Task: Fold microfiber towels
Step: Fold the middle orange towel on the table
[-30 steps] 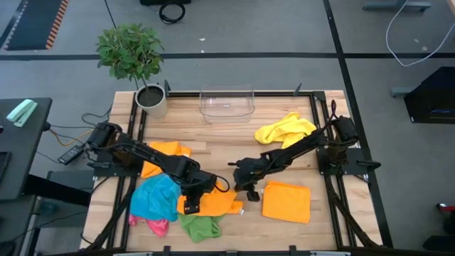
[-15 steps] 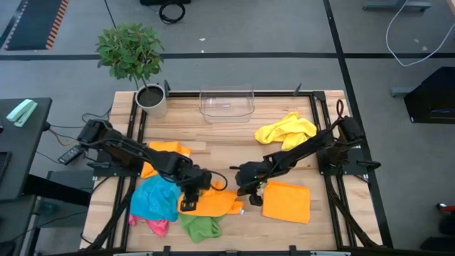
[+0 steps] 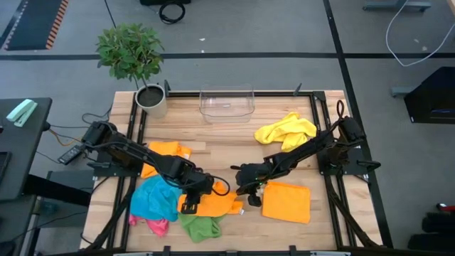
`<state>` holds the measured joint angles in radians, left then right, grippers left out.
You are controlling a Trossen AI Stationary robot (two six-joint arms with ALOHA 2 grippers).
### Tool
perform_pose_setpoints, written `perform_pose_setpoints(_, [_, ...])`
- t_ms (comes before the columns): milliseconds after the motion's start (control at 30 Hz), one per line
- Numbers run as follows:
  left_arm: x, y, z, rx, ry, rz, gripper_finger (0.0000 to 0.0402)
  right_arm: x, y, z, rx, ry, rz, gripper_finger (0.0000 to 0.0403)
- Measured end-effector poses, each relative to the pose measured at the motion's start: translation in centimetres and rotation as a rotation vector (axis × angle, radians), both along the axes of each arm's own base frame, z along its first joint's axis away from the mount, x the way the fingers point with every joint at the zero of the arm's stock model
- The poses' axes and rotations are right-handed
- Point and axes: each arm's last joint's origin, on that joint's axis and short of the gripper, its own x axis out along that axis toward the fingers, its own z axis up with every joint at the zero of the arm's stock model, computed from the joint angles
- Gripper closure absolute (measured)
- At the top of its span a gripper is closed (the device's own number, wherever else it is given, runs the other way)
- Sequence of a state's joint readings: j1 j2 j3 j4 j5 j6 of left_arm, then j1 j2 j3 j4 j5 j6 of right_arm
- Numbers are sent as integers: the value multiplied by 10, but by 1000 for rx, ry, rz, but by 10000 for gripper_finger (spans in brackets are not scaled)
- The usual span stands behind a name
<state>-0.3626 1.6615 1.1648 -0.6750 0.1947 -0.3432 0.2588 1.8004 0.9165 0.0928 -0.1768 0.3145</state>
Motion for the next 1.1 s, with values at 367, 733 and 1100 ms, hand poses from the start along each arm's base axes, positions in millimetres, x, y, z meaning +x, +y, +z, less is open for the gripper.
perform_pose_setpoints(367, [3, 10, 2, -14, 15, 73, 391, -2, 0, 1, 16, 28, -22, 402])
perform_pose_setpoints(733, [11, 42, 127, -30, -244, 102, 391, -63, -6, 120, -52, -219, -143, 402])
perform_pose_setpoints(1100, [13, 122, 194, 280, -451, 200, 385, -127, -66, 196, -270, -505, -471, 402])
